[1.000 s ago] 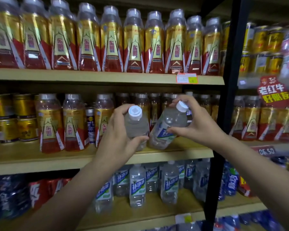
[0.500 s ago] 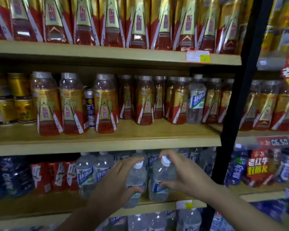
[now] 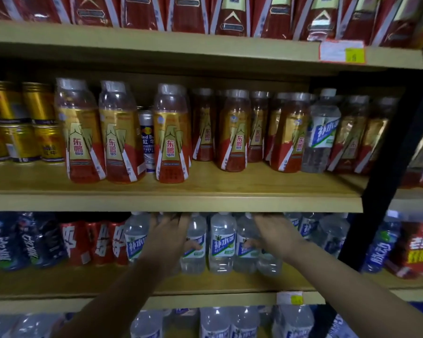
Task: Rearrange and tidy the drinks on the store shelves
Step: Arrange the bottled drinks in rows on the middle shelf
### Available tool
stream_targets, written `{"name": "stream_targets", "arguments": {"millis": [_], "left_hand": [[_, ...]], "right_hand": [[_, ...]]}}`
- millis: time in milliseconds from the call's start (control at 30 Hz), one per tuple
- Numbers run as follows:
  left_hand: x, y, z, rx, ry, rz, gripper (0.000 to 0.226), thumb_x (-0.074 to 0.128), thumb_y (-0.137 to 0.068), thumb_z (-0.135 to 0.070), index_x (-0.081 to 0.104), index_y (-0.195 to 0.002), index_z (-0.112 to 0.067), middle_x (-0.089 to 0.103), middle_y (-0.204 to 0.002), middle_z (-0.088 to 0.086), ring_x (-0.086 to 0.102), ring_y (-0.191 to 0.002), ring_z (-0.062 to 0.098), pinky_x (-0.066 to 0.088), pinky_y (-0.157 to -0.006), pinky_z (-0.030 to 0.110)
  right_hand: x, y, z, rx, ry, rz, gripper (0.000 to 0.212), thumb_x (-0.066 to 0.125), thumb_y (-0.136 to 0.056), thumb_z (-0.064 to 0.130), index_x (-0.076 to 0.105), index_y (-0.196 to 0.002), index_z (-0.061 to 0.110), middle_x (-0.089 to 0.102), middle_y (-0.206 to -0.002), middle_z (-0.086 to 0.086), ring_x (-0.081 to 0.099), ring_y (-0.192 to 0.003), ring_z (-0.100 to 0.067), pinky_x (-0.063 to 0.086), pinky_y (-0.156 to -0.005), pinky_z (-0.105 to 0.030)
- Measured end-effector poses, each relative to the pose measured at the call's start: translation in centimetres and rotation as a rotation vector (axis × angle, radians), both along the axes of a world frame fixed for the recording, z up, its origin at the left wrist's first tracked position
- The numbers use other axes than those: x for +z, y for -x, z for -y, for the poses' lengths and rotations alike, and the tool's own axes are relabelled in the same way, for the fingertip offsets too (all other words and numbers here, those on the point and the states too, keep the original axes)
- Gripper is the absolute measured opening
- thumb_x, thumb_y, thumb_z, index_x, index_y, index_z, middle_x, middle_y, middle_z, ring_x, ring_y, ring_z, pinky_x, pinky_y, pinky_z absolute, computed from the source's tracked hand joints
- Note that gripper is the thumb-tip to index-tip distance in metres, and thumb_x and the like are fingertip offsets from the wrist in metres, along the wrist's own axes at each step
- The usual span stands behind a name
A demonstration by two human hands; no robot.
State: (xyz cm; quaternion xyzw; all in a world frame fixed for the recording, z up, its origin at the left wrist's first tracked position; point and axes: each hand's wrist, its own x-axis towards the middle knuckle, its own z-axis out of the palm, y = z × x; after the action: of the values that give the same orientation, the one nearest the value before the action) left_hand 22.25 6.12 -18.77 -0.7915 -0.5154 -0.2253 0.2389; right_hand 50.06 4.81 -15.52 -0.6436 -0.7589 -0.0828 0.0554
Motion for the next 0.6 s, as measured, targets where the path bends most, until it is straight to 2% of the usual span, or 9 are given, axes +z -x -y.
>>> {"name": "stream_targets", "arguments": {"millis": [33,67,167,267,333,433,533,600], "left_hand": [[0.1,-0.1,-0.4,-0.001,-0.05,-0.024,0.103,0.078,-0.044,-0.08,0.052,-0.122,-0.017,0.076,-0.093,0.003,0.069,-0.093,0.03,0.056,-0.075,0.053],[0.1,-0.3,-0.8,-0.009,-0.074,-0.026,0.107,0.077,-0.044,-0.08,0.053,-0.124,-0.013,0.076,-0.096,0.008,0.069,-0.095,0.034,0.056,-0.075,0.053],[-0.1,-0.7,-1.6,-0.008,-0.084,-0.016,0.117,0.076,-0.042,-0.081,0.052,-0.131,-0.009,0.07,-0.115,0.017,0.062,-0.107,0.04,0.054,-0.082,0.055],[-0.1,-0.6,-1.5,-0.002,-0.074,-0.053,0.118,0.074,-0.042,-0.082,0.052,-0.132,-0.01,0.07,-0.117,0.016,0.058,-0.11,0.039,0.055,-0.08,0.056],[0.1,-0.4,-1.2,0.005,-0.049,-0.059,0.115,0.076,-0.042,-0.081,0.054,-0.13,-0.01,0.072,-0.113,0.015,0.064,-0.106,0.038,0.056,-0.077,0.056],[0.2,-0.4,-0.6,0.016,-0.024,-0.088,0.114,0.075,-0.048,-0.079,0.049,-0.132,-0.006,0.072,-0.114,0.018,0.066,-0.106,0.041,0.055,-0.082,0.058],[1.1,-0.4,0.5,0.037,-0.013,-0.104,0.097,0.068,-0.061,-0.078,0.064,-0.122,-0.003,0.074,-0.097,0.016,0.07,-0.094,0.038,0.056,-0.077,0.052],[1.9,-0.6,1.4,0.029,-0.046,-0.065,0.076,0.06,-0.076,-0.072,0.069,-0.111,-0.005,0.073,-0.085,0.012,0.07,-0.079,0.033,0.057,-0.069,0.045]], "right_hand": [[0.3,0.2,-0.3,-0.02,-0.035,0.039,0.075,0.074,-0.079,0.06,0.047,-0.138,0.024,0.061,-0.134,-0.002,0.057,-0.123,-0.026,0.045,-0.096,-0.035],[0.4,0.5,-0.6,-0.039,-0.067,0.079,0.07,0.077,-0.077,0.057,0.05,-0.133,0.025,0.062,-0.131,-0.001,0.059,-0.121,-0.025,0.047,-0.092,-0.033],[-0.1,0.9,-1.1,-0.063,-0.095,0.147,0.061,0.078,-0.075,0.056,0.054,-0.124,0.027,0.065,-0.121,0.001,0.062,-0.111,-0.025,0.05,-0.084,-0.033],[-0.6,0.6,-1.1,-0.06,-0.124,0.139,0.07,0.079,-0.072,0.06,0.052,-0.127,0.026,0.063,-0.124,0.0,0.06,-0.115,-0.027,0.049,-0.089,-0.036],[-0.7,0.6,-1.0,-0.067,-0.145,0.154,0.075,0.079,-0.07,0.063,0.051,-0.128,0.025,0.061,-0.126,-0.001,0.059,-0.117,-0.028,0.049,-0.092,-0.038],[-0.1,1.0,-0.2,-0.061,-0.131,0.14,0.075,0.078,-0.073,0.062,0.048,-0.13,0.025,0.06,-0.13,-0.001,0.058,-0.12,-0.028,0.05,-0.094,-0.039],[1.2,0.7,1.1,0.017,-0.127,0.107,0.078,0.075,-0.079,0.059,0.042,-0.139,0.022,0.054,-0.141,-0.005,0.052,-0.129,-0.031,0.045,-0.101,-0.039],[2.1,-0.3,2.3,0.071,-0.173,0.046,0.071,0.069,-0.086,0.055,0.04,-0.142,0.024,0.055,-0.14,-0.004,0.055,-0.126,-0.03,0.05,-0.097,-0.039]]}}
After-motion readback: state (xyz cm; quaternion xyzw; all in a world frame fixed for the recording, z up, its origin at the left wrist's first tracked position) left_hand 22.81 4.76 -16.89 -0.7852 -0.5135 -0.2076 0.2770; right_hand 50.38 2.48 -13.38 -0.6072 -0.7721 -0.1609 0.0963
